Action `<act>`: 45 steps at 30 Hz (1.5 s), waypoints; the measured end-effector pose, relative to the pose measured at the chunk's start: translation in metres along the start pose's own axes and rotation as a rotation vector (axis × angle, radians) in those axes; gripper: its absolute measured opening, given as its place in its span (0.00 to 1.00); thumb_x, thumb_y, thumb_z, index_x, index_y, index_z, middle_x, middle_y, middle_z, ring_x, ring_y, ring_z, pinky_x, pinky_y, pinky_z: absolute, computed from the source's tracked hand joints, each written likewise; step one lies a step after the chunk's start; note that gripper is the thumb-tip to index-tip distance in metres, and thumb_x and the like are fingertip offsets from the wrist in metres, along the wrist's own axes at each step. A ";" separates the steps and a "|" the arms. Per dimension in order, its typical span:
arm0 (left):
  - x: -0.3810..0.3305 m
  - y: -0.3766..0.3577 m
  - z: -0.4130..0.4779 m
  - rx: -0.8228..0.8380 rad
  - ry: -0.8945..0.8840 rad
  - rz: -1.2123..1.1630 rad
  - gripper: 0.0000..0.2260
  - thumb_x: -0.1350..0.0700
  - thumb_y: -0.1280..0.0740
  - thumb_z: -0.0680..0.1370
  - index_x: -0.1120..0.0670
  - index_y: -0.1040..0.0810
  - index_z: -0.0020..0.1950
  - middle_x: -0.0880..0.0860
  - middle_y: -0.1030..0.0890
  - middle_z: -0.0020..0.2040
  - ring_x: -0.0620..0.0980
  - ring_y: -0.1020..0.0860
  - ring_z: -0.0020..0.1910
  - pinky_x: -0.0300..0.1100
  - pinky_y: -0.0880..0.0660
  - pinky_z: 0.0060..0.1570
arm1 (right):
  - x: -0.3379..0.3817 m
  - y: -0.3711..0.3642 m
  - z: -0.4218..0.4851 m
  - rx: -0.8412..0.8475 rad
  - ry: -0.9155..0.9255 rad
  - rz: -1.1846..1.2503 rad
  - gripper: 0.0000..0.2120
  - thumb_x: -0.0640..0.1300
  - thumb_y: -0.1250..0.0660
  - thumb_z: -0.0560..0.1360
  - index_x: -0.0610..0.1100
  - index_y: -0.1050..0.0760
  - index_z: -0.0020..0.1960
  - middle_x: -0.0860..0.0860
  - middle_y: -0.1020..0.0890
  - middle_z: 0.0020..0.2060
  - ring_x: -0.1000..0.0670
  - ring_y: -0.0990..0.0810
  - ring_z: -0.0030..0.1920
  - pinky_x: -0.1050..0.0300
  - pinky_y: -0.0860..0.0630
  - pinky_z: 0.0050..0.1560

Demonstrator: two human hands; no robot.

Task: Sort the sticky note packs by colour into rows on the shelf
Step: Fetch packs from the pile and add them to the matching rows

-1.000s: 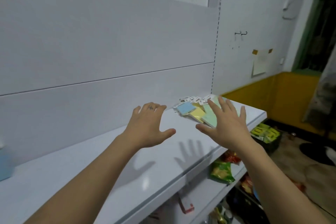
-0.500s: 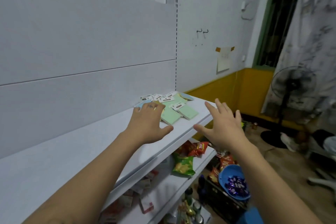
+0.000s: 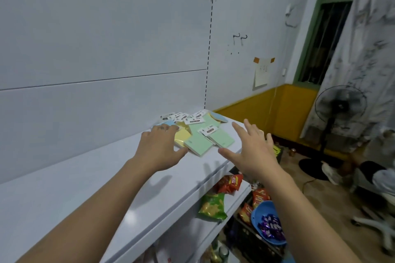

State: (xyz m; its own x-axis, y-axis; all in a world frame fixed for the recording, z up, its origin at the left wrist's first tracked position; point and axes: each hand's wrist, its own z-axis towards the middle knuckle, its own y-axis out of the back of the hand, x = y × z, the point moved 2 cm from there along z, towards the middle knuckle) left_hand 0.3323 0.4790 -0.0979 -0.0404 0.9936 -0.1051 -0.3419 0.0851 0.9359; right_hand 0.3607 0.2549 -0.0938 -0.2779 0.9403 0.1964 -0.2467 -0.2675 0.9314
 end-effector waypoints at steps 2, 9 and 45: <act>0.014 -0.005 0.011 -0.004 0.015 -0.014 0.30 0.37 0.40 0.75 0.49 0.38 0.73 0.52 0.33 0.72 0.54 0.36 0.71 0.51 0.36 0.64 | 0.011 -0.005 0.017 0.014 0.011 -0.008 0.40 0.70 0.42 0.73 0.56 0.52 0.78 0.51 0.54 0.78 0.47 0.54 0.78 0.35 0.56 0.75; 0.059 -0.027 0.046 0.011 0.074 -0.097 0.27 0.40 0.40 0.76 0.49 0.37 0.72 0.52 0.31 0.69 0.54 0.33 0.67 0.50 0.35 0.62 | 0.047 -0.038 0.060 0.105 0.026 -0.025 0.39 0.69 0.41 0.73 0.56 0.51 0.78 0.51 0.53 0.78 0.47 0.54 0.78 0.37 0.59 0.74; 0.021 -0.114 0.133 -0.088 0.655 -0.103 0.23 0.38 0.35 0.72 0.46 0.27 0.63 0.49 0.26 0.57 0.51 0.24 0.55 0.45 0.30 0.48 | -0.057 -0.134 0.292 0.169 0.337 0.041 0.27 0.56 0.37 0.76 0.53 0.37 0.73 0.50 0.35 0.74 0.46 0.37 0.73 0.41 0.47 0.73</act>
State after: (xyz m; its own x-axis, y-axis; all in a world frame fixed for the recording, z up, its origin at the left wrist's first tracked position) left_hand 0.4952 0.4998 -0.1621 -0.5558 0.7283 -0.4009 -0.4484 0.1434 0.8823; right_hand 0.6808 0.2981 -0.1403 -0.5809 0.8002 0.1492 -0.0798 -0.2384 0.9679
